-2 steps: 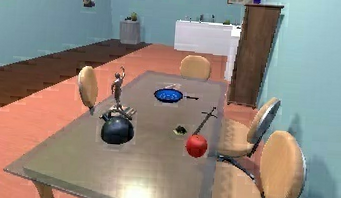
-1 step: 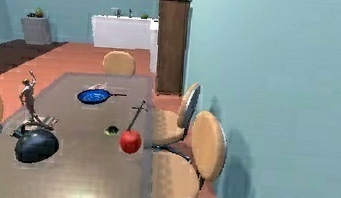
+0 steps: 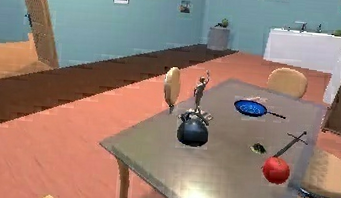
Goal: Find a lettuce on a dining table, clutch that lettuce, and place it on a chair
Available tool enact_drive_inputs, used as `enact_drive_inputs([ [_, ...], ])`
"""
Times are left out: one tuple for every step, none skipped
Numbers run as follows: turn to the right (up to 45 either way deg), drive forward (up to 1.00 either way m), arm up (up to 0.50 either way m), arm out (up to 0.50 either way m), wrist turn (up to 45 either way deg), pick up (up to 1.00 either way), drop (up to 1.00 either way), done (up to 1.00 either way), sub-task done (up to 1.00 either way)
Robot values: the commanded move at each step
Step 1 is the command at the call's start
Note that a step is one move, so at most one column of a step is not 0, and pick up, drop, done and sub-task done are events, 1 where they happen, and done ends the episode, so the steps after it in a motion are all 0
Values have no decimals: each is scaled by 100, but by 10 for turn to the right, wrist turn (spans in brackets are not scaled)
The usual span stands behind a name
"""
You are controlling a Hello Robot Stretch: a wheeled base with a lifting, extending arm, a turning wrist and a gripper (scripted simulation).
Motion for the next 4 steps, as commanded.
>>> enact_drive_inputs([
  [-450, 0, 0, 0, 0, 0, 0, 0, 0],
  [-450, 0, 0, 0, 0, 0, 0, 0, 0],
  [-30, 0, 0, 0, 0, 0, 0, 0, 0],
  [0, 0, 0, 28, 0, 0, 0, 0, 0],
])
